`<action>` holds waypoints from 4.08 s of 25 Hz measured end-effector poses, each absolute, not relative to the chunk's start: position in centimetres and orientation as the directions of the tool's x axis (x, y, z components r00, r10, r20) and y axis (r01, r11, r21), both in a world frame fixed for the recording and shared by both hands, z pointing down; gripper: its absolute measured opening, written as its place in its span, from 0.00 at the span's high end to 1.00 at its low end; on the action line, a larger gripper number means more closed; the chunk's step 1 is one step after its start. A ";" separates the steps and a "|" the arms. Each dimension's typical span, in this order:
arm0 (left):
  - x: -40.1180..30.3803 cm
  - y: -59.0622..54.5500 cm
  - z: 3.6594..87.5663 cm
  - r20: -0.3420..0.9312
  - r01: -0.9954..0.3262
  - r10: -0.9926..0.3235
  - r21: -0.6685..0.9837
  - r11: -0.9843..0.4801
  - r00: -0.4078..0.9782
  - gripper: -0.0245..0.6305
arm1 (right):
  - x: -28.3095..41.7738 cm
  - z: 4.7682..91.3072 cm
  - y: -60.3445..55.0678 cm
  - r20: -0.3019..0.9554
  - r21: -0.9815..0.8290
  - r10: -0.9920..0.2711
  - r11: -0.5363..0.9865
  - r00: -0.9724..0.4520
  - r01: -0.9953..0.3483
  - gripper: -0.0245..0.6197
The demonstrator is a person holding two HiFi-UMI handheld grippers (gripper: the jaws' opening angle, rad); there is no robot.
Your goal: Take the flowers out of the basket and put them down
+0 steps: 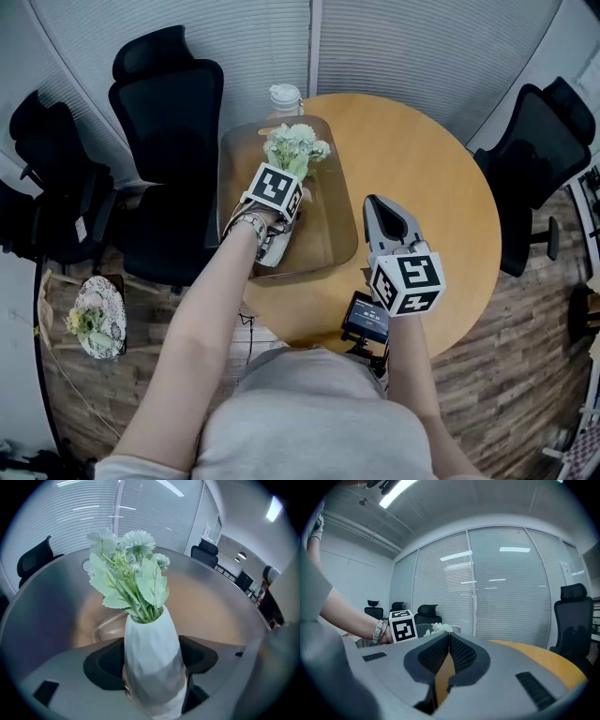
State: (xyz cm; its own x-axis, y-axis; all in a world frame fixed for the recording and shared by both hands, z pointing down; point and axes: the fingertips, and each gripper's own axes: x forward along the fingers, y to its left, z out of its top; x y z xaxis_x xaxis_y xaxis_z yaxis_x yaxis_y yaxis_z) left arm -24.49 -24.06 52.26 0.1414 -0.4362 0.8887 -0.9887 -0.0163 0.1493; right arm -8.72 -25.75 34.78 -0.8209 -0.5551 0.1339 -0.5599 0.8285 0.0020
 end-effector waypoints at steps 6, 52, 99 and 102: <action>-24.5 -24.9 50.0 0.849 -0.990 -0.512 0.141 -0.022 0.132 0.42 | -8.7 34.0 -25.1 0.119 0.017 -0.554 0.831 -0.824 -0.556 0.92; -17.4 -25.2 30.6 0.445 -0.987 -0.883 0.004 -0.162 0.146 0.42 | -4.9 30.7 -21.1 0.076 -0.003 -0.603 0.796 -0.794 -0.605 0.92; -0.2 -29.2 28.0 0.270 -0.896 -0.857 0.054 -0.441 0.438 0.42 | 5.9 30.7 -23.0 0.086 0.055 -0.796 0.604 -0.599 -0.795 0.92; 0.9 -29.5 28.2 0.270 -0.894 -0.855 0.058 -0.444 0.442 0.42 | 6.5 30.5 -23.4 0.082 0.058 -0.799 0.600 -0.596 -0.798 0.92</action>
State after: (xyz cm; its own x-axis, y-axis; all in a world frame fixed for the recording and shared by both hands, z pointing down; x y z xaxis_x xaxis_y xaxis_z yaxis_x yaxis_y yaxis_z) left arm 0.91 -29.51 28.22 0.4423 -0.8554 0.2696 -0.8941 -0.4441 0.0580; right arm 6.54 -23.44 30.55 -0.5955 -0.7991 0.0823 -0.7976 0.6004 0.0585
